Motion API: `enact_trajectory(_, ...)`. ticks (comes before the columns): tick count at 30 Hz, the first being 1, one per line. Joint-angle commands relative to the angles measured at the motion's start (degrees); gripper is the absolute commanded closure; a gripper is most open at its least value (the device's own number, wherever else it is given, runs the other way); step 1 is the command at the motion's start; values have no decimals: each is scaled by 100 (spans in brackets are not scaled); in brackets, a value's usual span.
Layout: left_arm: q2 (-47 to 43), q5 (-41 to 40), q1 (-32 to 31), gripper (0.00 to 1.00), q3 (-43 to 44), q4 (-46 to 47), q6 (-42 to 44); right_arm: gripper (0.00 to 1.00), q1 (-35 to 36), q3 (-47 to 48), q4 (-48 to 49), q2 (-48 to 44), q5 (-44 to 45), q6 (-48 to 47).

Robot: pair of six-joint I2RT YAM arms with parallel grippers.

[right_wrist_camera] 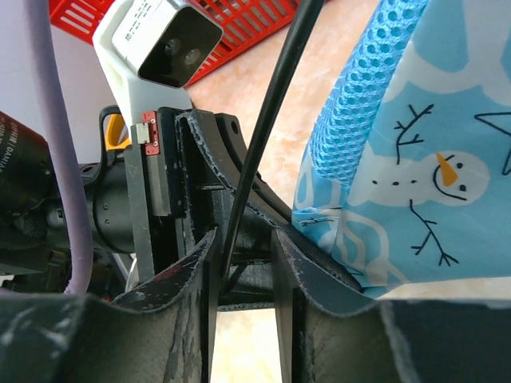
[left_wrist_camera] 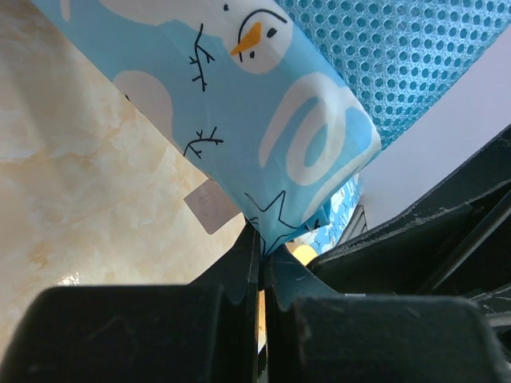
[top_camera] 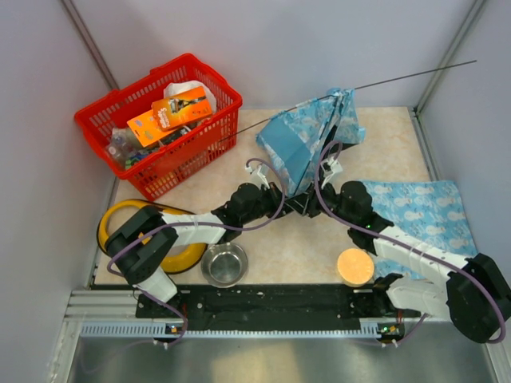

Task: Set up the pet tent

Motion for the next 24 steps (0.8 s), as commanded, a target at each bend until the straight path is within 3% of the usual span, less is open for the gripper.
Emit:
enact_trajectory(1, -45, 304, 6, 100, 192, -82, 31, 72, 30, 278, 457, 120, 12, 43)
enact_trajectory(11, -45, 348, 6, 100, 122, -126, 119, 68, 30, 427, 334, 76, 250, -45)
enact_trajectory(12, -45, 348, 6, 100, 121, -126, 128, 71, 30, 445, 316, 102, 250, -53)
enact_trajectory(15, -45, 375, -2, 100, 139, -126, 145, 100, 30, 524, 202, 164, 276, -80)
enact_trajectory(24, -106, 629, 6, 100, -89, 181, 514, 100, 39, 375, 692, -178, 1049, 52)
